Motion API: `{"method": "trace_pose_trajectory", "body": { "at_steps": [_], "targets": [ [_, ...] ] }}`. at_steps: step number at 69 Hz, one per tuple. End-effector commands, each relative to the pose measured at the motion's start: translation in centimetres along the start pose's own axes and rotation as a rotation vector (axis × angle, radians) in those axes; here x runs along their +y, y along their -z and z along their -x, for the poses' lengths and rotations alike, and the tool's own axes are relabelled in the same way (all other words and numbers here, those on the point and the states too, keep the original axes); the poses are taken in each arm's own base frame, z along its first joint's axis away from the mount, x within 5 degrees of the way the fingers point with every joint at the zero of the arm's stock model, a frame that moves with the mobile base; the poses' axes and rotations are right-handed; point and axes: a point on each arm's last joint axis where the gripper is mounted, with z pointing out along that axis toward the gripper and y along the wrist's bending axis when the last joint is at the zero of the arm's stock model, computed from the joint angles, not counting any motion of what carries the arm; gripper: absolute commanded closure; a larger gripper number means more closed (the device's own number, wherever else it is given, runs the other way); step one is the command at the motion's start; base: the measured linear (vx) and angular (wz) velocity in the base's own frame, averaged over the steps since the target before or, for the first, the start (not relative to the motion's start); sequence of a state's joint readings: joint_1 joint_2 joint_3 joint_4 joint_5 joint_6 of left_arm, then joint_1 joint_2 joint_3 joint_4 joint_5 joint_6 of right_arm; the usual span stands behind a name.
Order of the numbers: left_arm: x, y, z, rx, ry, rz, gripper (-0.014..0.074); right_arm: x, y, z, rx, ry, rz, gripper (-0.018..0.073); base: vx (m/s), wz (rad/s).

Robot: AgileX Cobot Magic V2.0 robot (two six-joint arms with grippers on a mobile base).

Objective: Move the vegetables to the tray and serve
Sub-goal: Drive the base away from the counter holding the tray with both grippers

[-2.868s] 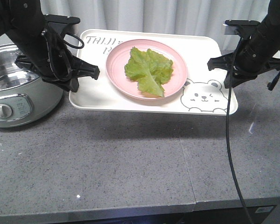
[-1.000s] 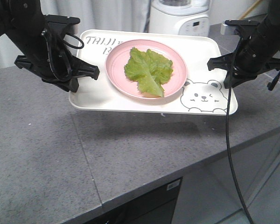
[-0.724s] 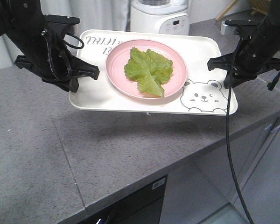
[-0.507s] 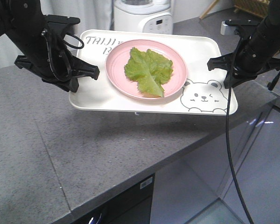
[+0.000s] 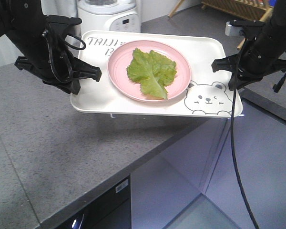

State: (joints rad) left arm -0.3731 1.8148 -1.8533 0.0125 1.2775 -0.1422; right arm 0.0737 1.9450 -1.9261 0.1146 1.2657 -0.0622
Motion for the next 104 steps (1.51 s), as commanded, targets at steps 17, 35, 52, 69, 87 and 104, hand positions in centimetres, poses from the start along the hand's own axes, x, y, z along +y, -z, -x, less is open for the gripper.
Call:
{"method": "trace_pose_trajectory", "body": {
  "at_steps": [17, 35, 52, 69, 87, 104],
  "targets": [
    [-0.76, 3.56, 0.25, -0.124, -0.028, -0.051, 0.0602, 0.72, 3.63, -0.09, -0.075, 0.039, 0.013, 0.0565, -0.01, -0.27],
    [-0.76, 3.56, 0.25, -0.124, -0.028, -0.051, 0.0602, 0.72, 3.63, -0.09, -0.075, 0.039, 0.013, 0.0565, -0.01, -0.3],
    [-0.76, 3.56, 0.25, -0.124, -0.028, -0.051, 0.0602, 0.72, 3.63, -0.09, -0.075, 0.039, 0.013, 0.0565, -0.01, -0.34],
    [-0.76, 3.56, 0.25, -0.124, -0.028, -0.051, 0.0602, 0.72, 3.63, -0.09, -0.075, 0.039, 0.013, 0.0565, -0.02, -0.38],
    [-0.76, 3.56, 0.25, -0.124, -0.028, -0.051, 0.0602, 0.72, 3.63, -0.09, -0.075, 0.039, 0.013, 0.0565, -0.03, -0.39],
    [-0.76, 3.56, 0.25, -0.124, -0.028, -0.051, 0.0602, 0.72, 3.63, -0.09, -0.075, 0.039, 0.013, 0.0565, -0.03, -0.38]
  ]
}}
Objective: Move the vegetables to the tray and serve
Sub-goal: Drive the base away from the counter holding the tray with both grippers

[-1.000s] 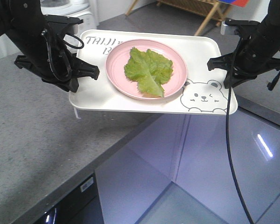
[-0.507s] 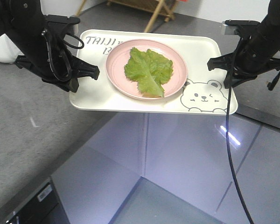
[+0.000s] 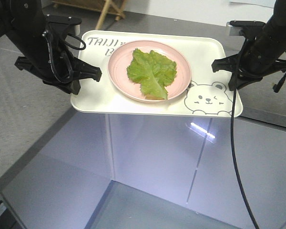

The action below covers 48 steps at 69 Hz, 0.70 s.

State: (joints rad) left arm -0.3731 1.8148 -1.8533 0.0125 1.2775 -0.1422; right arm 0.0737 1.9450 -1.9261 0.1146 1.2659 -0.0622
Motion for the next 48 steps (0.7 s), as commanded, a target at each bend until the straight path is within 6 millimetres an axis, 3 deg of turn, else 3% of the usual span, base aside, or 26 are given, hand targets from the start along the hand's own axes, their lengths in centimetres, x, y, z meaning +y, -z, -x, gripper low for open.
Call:
{"method": "trace_pose_trajectory", "body": {
  "at_steps": [1, 48],
  "targets": [
    [-0.76, 3.56, 0.25, -0.124, -0.028, -0.051, 0.0602, 0.72, 3.63, -0.09, -0.075, 0.039, 0.013, 0.0565, -0.03, -0.38],
    [-0.76, 3.56, 0.25, -0.124, -0.028, -0.051, 0.0602, 0.72, 3.63, -0.09, -0.075, 0.039, 0.013, 0.0565, -0.03, -0.36]
  ]
}}
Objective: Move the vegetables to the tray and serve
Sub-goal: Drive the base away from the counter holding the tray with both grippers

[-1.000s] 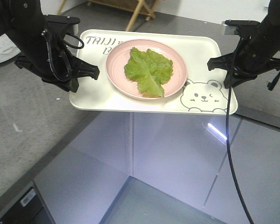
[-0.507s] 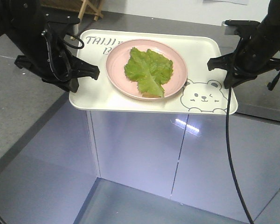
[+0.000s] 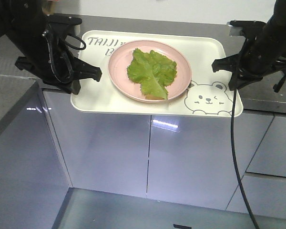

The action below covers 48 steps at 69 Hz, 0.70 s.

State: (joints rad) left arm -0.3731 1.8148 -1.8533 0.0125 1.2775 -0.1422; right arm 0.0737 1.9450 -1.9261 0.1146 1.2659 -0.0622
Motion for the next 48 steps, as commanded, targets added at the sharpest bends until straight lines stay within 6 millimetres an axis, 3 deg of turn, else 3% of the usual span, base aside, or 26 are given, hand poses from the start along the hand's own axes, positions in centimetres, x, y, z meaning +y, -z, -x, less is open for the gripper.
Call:
{"method": "trace_pose_trajectory", "body": {
  "at_steps": [1, 48],
  "targets": [
    [-0.76, 3.56, 0.25, -0.124, -0.028, -0.051, 0.0602, 0.72, 3.63, -0.09, -0.075, 0.039, 0.013, 0.0565, -0.02, -0.28],
    [-0.76, 3.56, 0.25, -0.124, -0.028, -0.051, 0.0602, 0.72, 3.63, -0.09, -0.075, 0.039, 0.013, 0.0565, -0.03, -0.19]
  ]
}}
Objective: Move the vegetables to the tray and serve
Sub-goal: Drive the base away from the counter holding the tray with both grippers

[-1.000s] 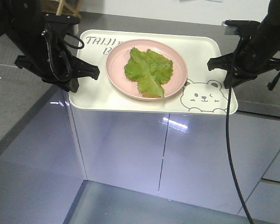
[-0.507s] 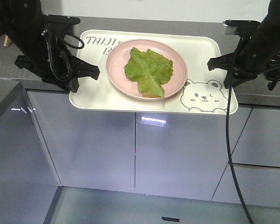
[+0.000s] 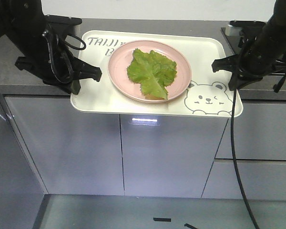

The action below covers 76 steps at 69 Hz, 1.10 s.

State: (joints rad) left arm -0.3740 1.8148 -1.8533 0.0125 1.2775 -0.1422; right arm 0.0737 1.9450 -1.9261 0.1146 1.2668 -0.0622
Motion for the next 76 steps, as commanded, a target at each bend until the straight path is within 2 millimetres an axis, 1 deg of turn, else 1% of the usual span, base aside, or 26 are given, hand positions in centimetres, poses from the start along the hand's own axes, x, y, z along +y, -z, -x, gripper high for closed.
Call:
{"method": "trace_pose_trajectory", "body": {
  "at_steps": [1, 51, 76],
  "targets": [
    [-0.73, 3.56, 0.26, -0.124, -0.027, -0.051, 0.0602, 0.72, 3.63, -0.09, -0.076, 0.039, 0.013, 0.0565, -0.03, -0.13],
    [-0.73, 3.56, 0.26, -0.124, -0.026, -0.051, 0.0602, 0.72, 3.63, -0.09, -0.076, 0.039, 0.013, 0.0565, -0.02, -0.13],
    [-0.73, 3.56, 0.26, -0.124, -0.026, -0.051, 0.0602, 0.72, 3.63, -0.09, -0.076, 0.039, 0.013, 0.0565, 0.01, -0.03]
  ]
}}
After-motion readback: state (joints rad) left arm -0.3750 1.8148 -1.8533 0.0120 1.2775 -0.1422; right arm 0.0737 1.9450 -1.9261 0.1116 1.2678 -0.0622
